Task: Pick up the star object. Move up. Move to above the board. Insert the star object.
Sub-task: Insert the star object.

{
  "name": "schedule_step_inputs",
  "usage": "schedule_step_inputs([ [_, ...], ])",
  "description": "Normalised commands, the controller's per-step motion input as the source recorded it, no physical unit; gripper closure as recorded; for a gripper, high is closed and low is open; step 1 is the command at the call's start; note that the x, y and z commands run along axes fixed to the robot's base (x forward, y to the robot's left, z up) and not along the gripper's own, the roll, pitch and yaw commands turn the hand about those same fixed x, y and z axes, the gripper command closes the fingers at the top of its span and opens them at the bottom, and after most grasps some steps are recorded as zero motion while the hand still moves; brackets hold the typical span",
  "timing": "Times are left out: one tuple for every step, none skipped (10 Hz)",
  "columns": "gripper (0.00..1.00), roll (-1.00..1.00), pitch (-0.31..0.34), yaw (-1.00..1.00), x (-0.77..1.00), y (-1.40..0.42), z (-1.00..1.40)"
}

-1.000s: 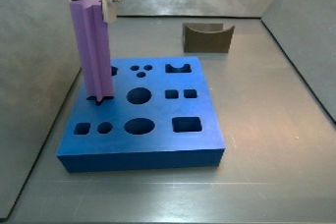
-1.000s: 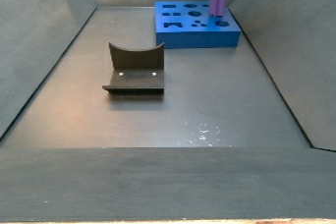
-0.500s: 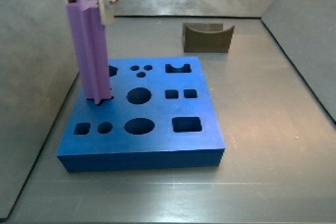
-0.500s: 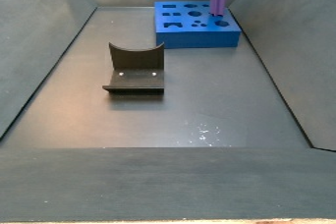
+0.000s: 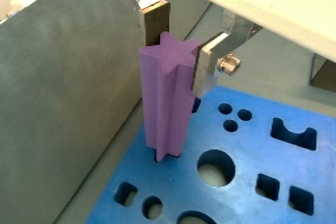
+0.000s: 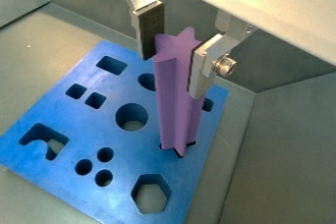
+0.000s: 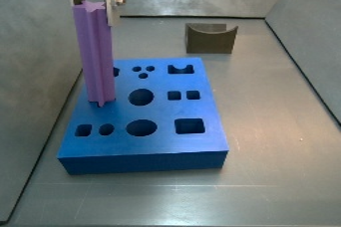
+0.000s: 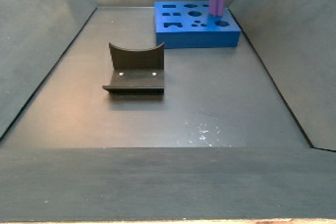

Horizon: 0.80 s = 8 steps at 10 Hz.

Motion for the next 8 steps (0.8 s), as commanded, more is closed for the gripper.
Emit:
schedule_step_inputs([
  [1.0,0.0,-0.009,0.0,0.0,0.0,0.0],
  [1.0,-0.08,-0.21,0.08,-0.13,0.02,-0.31],
  [1.0,-0.13,-0.32,0.37,0.0,0.11,-0.51],
  [1.0,-0.09,-0.204,0.48,0.24,0.1,-0.73],
  [1.0,-0.11,-0.06,0.37,0.54,0.09,-0.88],
  [1.0,-0.07,0.0,0.31,0.69,0.0,-1.0],
  [1.0,0.0,-0.07,0.13,0.22,0.0,-0.76],
  [1.0,0.0,-0.209,0.08,-0.07,-0.02,-0.3],
])
